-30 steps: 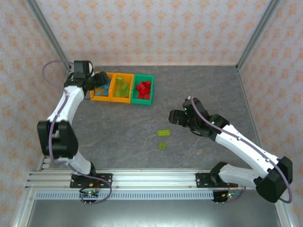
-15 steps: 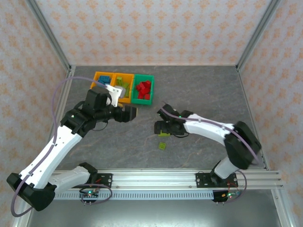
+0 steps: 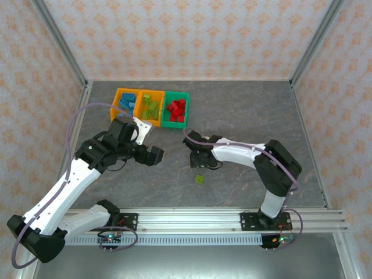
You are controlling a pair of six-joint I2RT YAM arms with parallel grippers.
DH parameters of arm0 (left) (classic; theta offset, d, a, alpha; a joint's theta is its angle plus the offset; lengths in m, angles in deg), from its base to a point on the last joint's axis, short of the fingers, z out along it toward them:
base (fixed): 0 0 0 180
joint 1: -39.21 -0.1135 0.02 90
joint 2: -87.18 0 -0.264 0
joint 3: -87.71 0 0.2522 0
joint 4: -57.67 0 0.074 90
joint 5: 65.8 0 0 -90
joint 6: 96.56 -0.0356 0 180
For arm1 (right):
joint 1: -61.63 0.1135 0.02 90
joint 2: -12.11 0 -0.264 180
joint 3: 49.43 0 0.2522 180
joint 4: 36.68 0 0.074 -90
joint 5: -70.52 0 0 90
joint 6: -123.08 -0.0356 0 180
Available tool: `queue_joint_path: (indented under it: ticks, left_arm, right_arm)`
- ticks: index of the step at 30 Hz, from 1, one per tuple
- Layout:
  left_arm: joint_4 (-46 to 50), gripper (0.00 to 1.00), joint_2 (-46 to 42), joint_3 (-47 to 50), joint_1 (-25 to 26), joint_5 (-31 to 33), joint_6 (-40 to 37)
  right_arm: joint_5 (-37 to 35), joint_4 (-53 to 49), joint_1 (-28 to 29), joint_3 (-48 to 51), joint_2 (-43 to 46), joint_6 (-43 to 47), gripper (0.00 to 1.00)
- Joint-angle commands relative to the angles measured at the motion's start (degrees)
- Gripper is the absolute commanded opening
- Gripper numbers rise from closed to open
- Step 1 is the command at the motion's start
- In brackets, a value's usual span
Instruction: Sort the legos into containers by color
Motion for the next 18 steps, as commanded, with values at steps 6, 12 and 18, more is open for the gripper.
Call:
queue_joint_path:
  ticks: [6,12,18]
  left_arm:
    - [-3.09,1.00,-5.99,2.22,-0.20,10.51,-0.17]
    - [-6.20,1.00,-10.96,6.20,-6.10,6.64,1.34]
    - [-6.01,1.00,-10.11,6.28,-8.86,5.52,1.79]
  right_arm:
    - [-7.70,14.39,-0.32,-5.14,14.87,4.20,0.53]
    - [-2.43,16.66,-4.40,-26.39,-2.38,10.71,0.52]
    - [3.64,12.29,-7.05,-54.69,-25.79,13.11,0.51]
